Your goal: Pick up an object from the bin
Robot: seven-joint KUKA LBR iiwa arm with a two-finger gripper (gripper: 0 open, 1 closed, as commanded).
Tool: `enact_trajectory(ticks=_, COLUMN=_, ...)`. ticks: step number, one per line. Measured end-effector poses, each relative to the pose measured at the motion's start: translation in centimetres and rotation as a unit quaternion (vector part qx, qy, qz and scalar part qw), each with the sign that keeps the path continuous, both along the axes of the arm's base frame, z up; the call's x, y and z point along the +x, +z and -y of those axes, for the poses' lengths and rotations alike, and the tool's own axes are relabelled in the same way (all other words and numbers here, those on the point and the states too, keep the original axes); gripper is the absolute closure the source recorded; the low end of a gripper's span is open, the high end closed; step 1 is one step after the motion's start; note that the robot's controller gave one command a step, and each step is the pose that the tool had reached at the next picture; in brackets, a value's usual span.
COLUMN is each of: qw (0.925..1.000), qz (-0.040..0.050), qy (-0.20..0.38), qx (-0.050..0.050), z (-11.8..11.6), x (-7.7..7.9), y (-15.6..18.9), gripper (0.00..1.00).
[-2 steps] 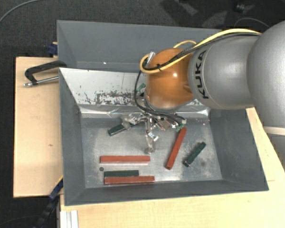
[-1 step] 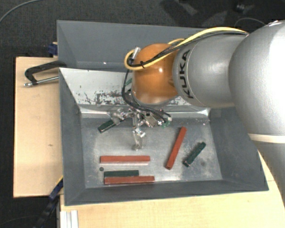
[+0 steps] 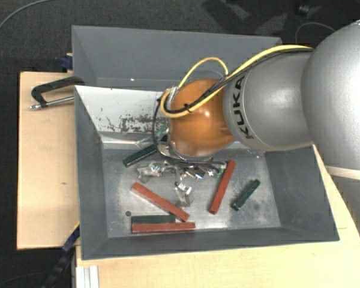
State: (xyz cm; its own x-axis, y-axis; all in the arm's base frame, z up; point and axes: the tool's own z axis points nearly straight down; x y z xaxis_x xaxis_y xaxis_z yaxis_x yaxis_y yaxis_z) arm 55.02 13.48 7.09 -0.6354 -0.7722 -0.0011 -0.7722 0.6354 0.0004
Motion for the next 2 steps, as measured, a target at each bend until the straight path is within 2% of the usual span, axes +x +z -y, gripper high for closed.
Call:
enact_trajectory(ticks=1, qw=0.9974, qz=0.0023, qy=-0.072, qx=0.003, z=-5.12, x=-4.27, y=0.15, gripper=0.00)
enact_trajectory(ticks=2, qw=0.9972, qz=0.0026, qy=-0.075, qx=0.002, z=-4.81, x=-4.15, y=0.18, gripper=1.00)
